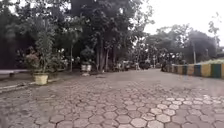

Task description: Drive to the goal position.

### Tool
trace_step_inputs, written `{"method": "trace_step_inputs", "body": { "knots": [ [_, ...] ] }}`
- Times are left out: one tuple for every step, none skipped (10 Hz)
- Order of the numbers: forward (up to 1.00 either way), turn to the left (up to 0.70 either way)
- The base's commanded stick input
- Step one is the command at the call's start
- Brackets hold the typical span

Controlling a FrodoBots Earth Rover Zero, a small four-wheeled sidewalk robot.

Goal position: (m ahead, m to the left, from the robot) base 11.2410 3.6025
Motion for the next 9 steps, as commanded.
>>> {"method": "trace_step_inputs", "body": {
  "knots": [
    [0.69, 0.0],
    [0.69, 0.0],
    [0.69, 0.0],
    [0.69, 0.0],
    [0.69, 0.0],
    [0.69, 0.0],
    [0.69, 0.0],
    [0.69, 0.0],
    [0.69, 0.0]
  ]
}}
